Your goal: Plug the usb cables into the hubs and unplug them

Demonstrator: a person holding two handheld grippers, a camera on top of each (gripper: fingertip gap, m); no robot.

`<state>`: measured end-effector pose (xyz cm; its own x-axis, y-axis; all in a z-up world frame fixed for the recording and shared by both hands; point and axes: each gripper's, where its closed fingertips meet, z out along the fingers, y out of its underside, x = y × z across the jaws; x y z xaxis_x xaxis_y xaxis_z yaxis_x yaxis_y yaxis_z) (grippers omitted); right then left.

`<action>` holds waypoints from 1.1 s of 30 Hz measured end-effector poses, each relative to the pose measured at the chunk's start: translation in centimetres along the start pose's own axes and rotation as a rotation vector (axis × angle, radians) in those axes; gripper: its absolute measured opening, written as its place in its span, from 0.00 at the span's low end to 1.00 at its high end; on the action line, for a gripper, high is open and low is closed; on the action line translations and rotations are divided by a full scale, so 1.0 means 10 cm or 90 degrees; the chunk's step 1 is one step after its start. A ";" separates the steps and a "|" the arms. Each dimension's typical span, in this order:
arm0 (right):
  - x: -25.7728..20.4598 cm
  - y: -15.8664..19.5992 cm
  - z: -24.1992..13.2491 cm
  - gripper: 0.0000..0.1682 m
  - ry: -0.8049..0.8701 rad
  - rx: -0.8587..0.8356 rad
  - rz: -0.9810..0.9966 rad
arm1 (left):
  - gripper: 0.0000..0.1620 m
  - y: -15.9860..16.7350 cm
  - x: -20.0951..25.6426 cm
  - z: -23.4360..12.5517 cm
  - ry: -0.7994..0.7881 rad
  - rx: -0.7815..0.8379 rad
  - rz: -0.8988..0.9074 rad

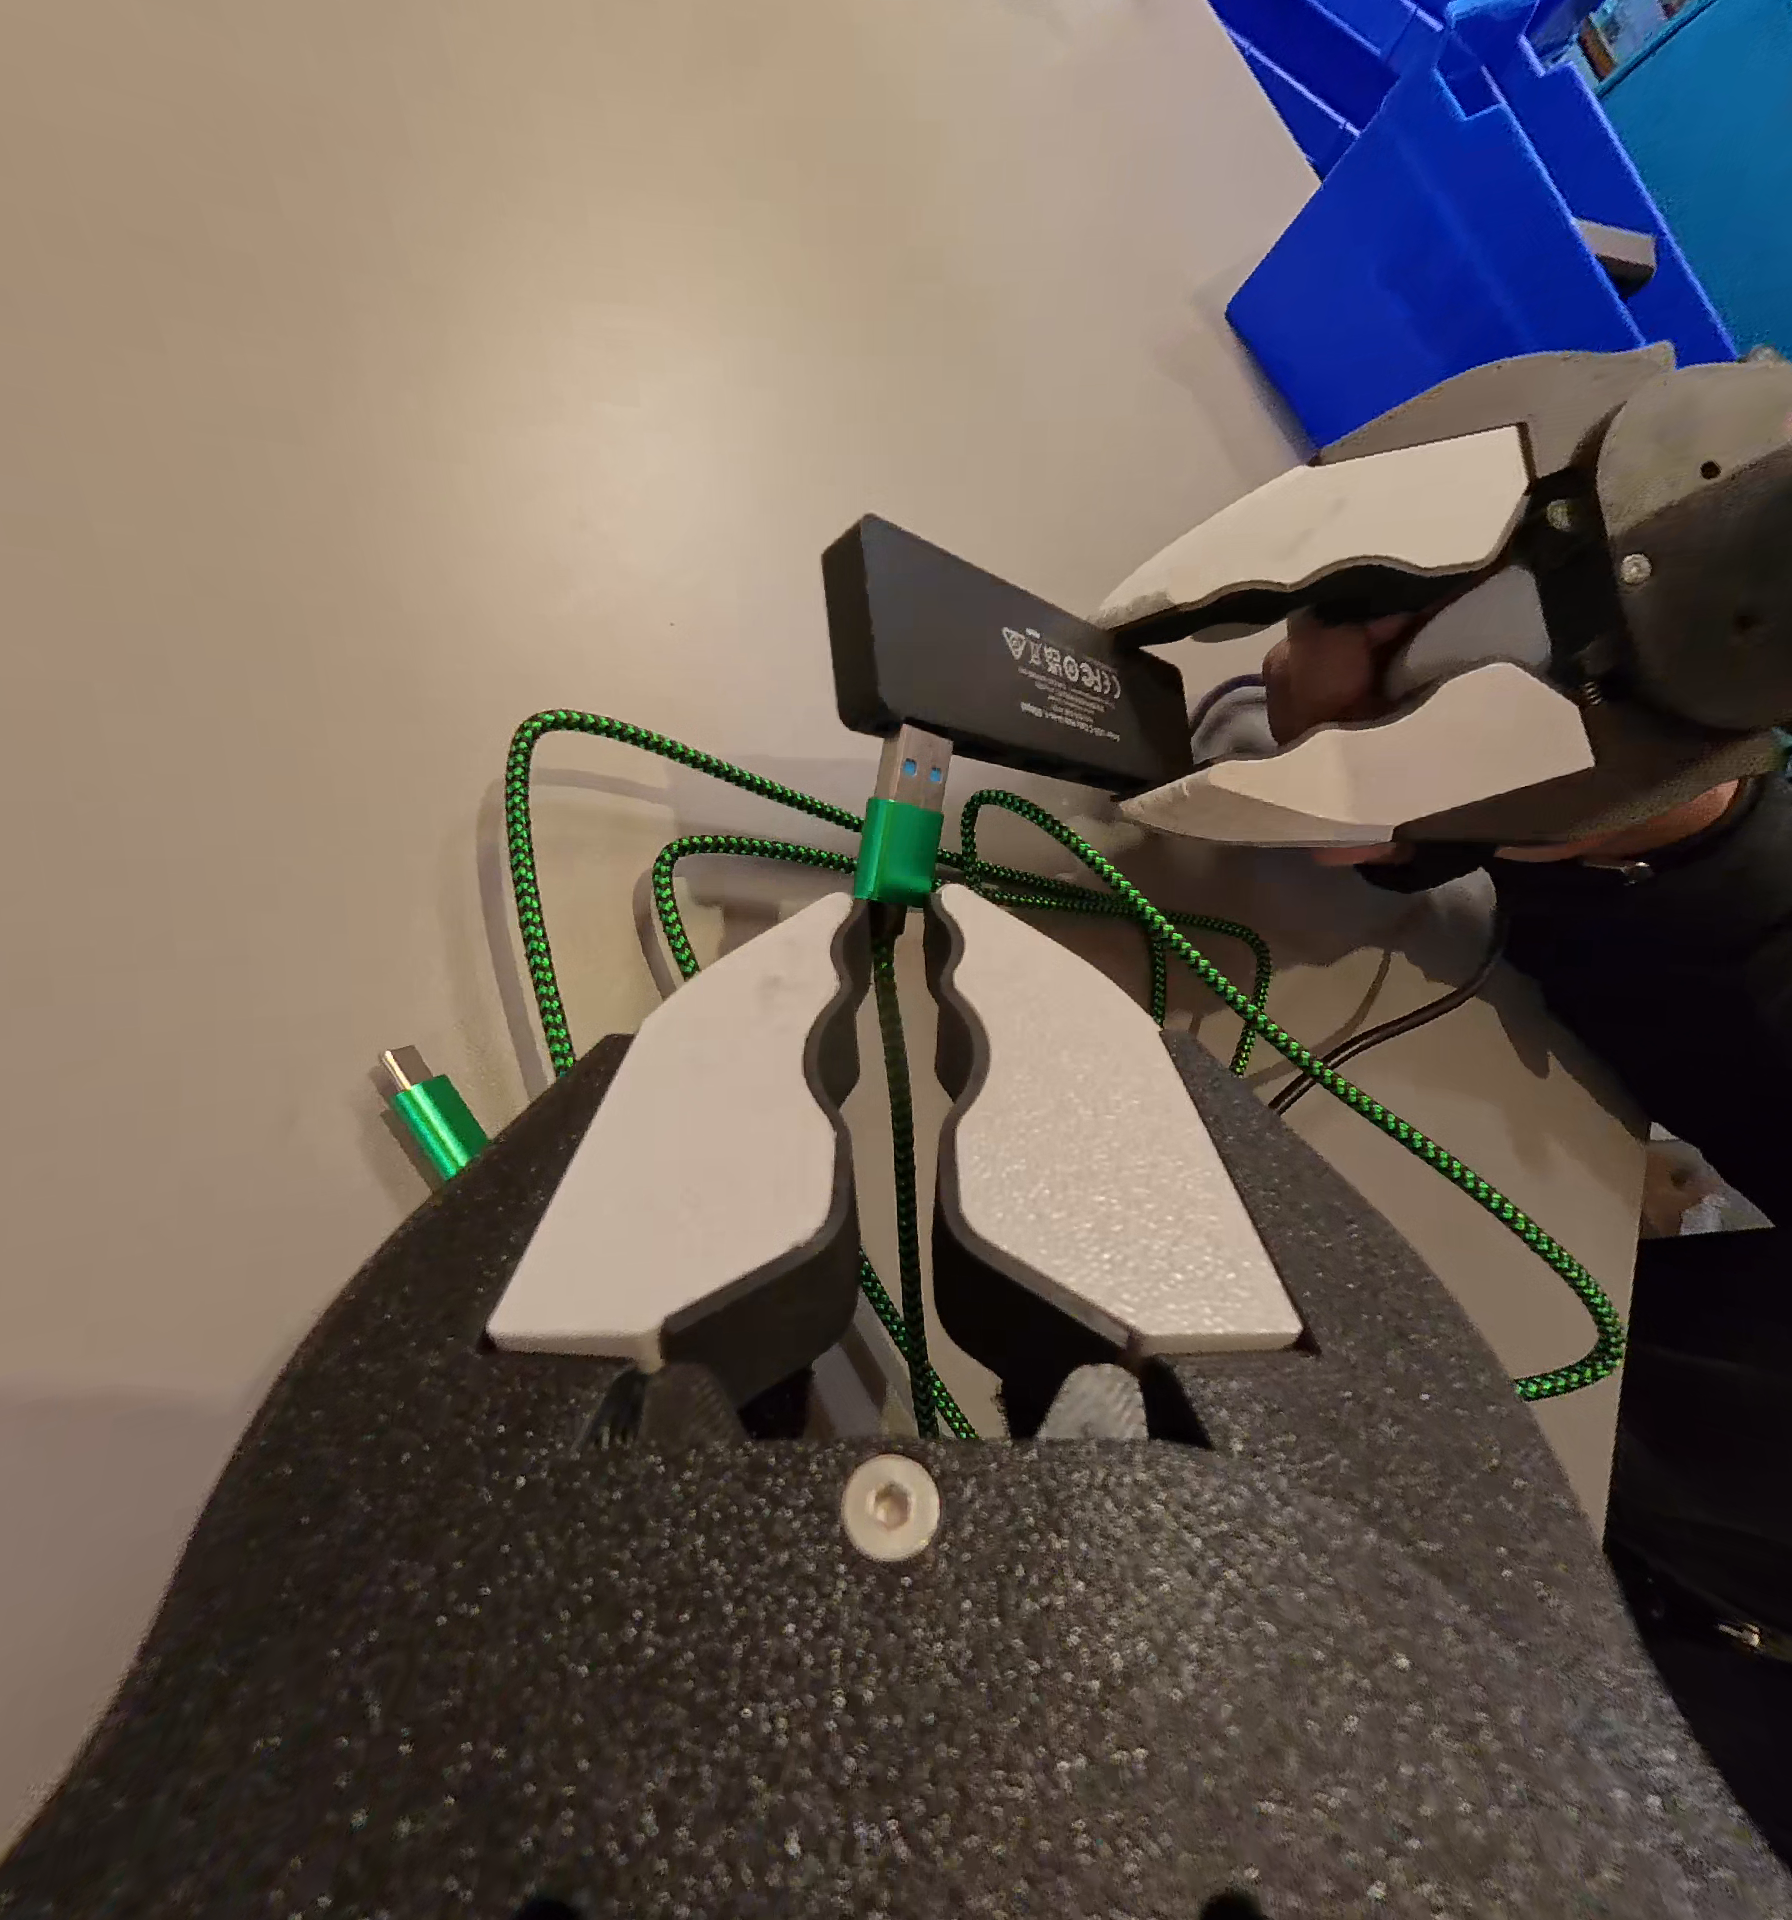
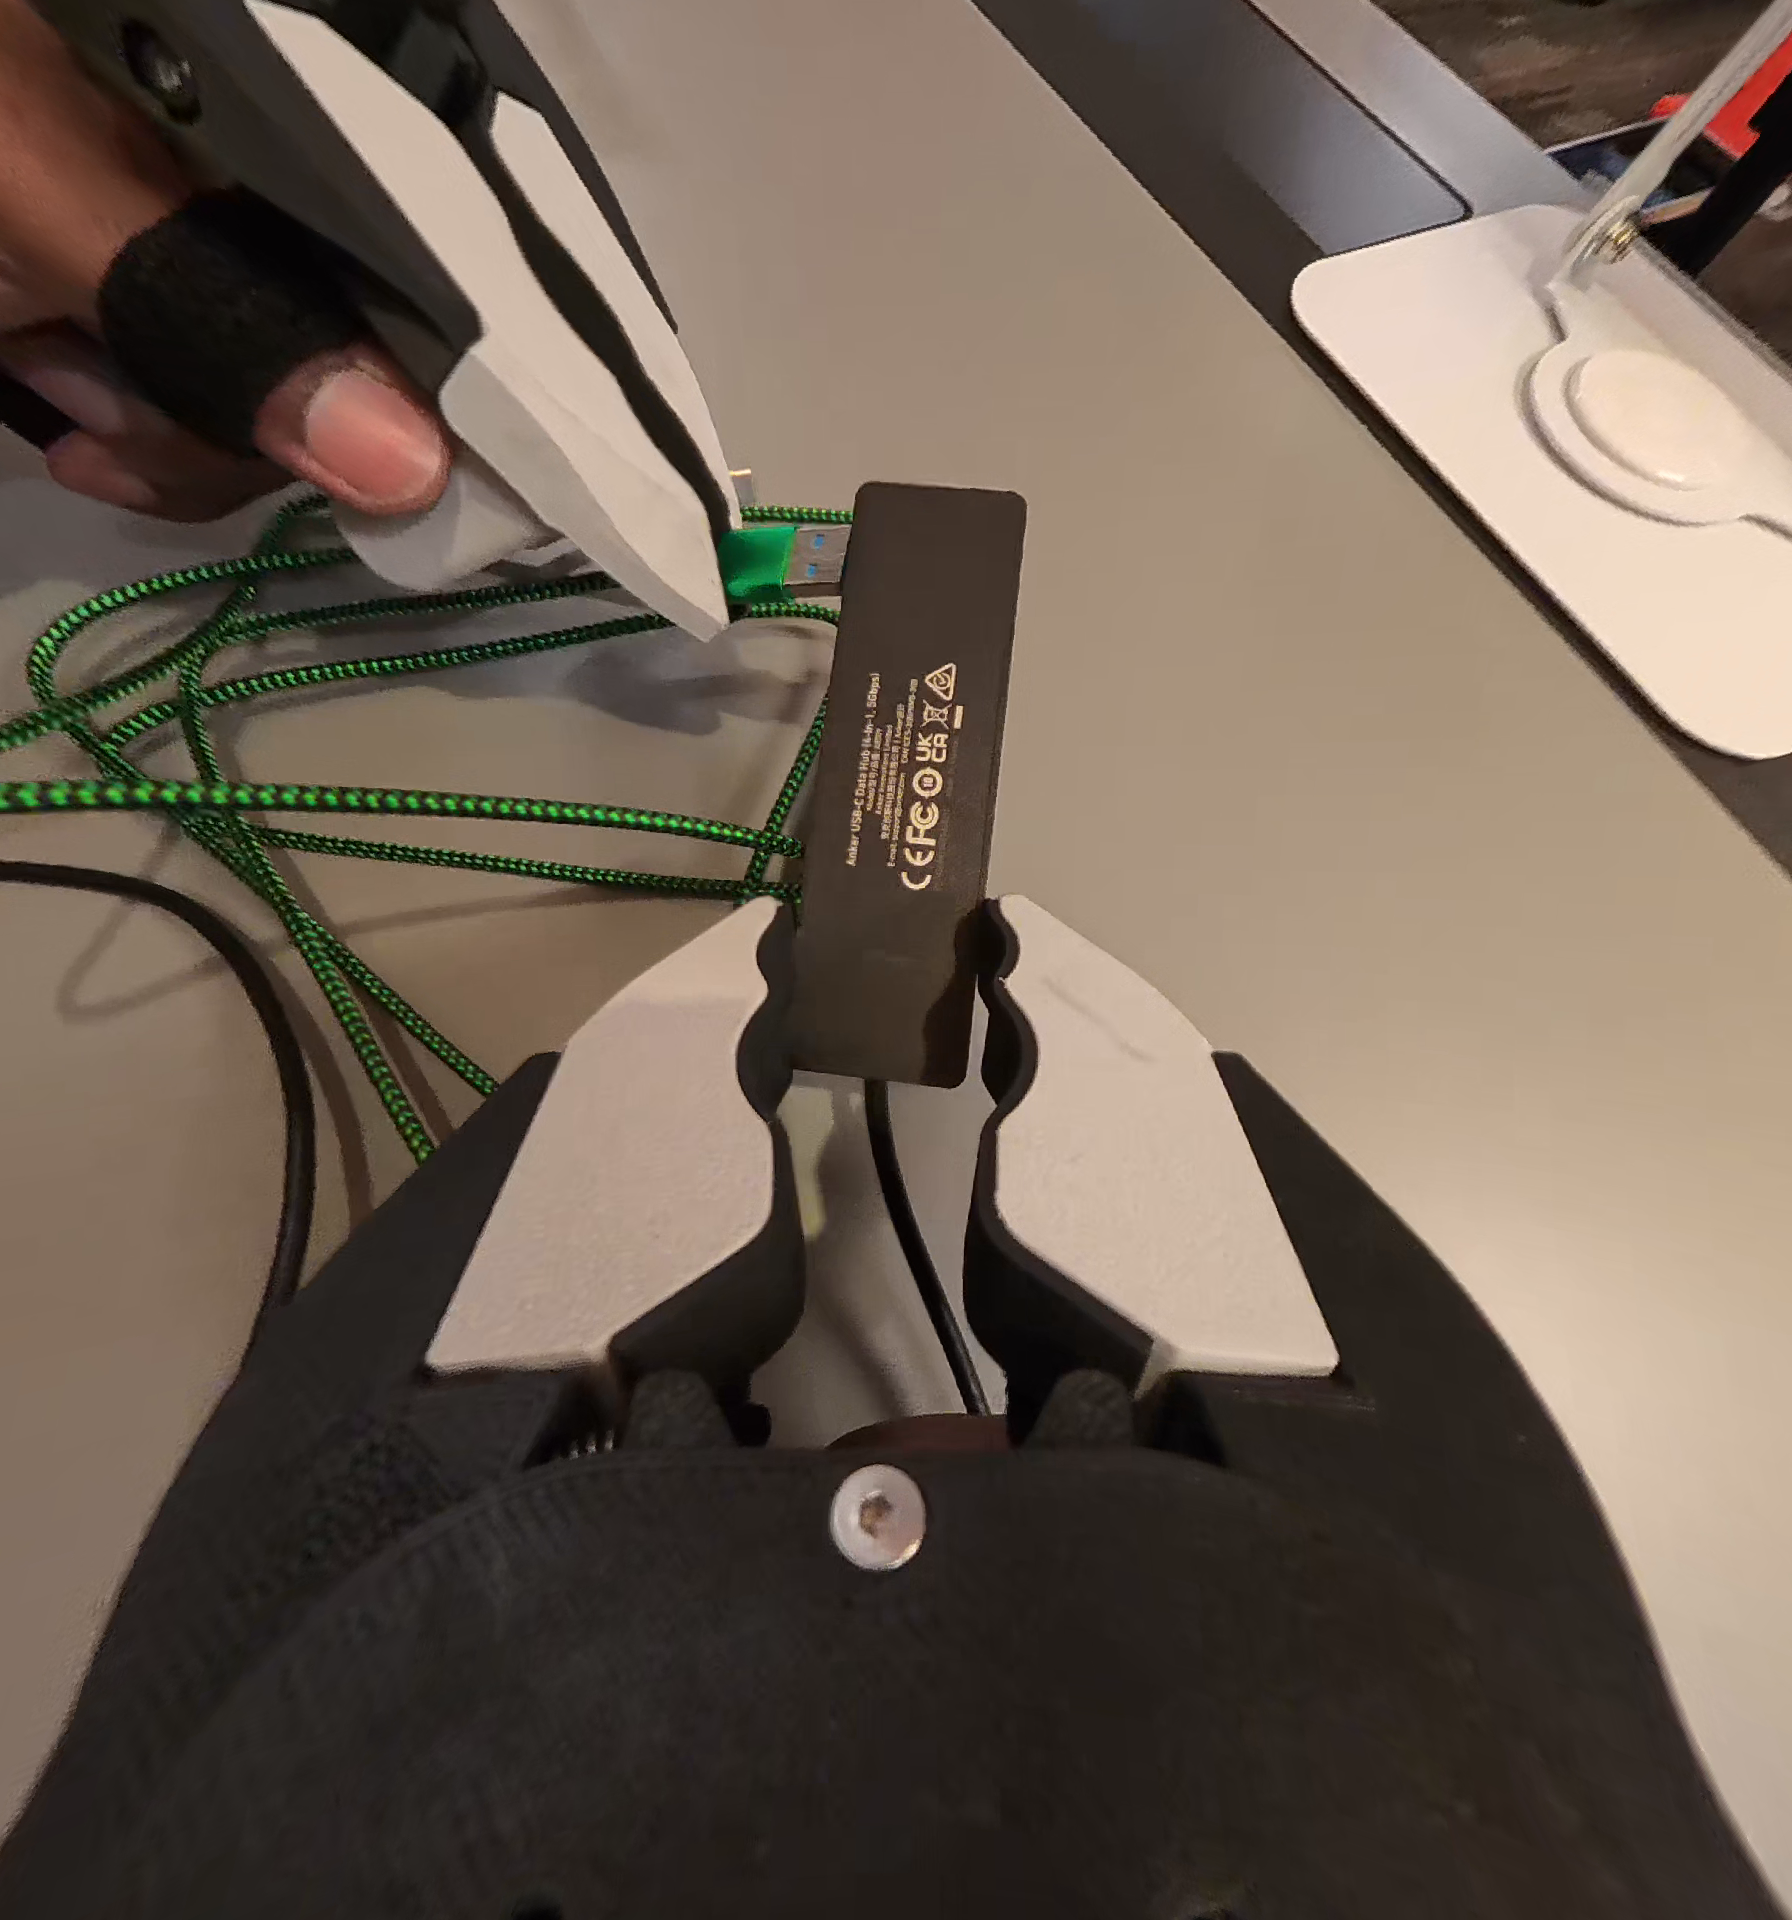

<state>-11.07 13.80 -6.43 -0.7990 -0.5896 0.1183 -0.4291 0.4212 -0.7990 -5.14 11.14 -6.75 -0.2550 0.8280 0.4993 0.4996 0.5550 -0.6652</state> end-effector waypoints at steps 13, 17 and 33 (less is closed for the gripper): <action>-0.07 0.02 -0.01 0.20 0.042 -0.031 -0.158 | 0.06 0.04 -0.04 0.01 -0.048 -0.021 0.040; -0.13 0.00 -0.05 0.20 0.020 -0.023 -0.188 | 0.06 0.07 -0.05 0.02 -0.089 -0.039 0.093; -0.06 0.23 0.03 0.22 -0.017 -0.078 -0.086 | 0.03 0.12 0.08 0.13 -0.068 -0.043 0.116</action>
<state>-11.46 14.95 -8.52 -0.7200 -0.6637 0.2027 -0.5808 0.4165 -0.6994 -5.81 12.56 -7.81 -0.2394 0.9199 0.3105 0.5991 0.3916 -0.6983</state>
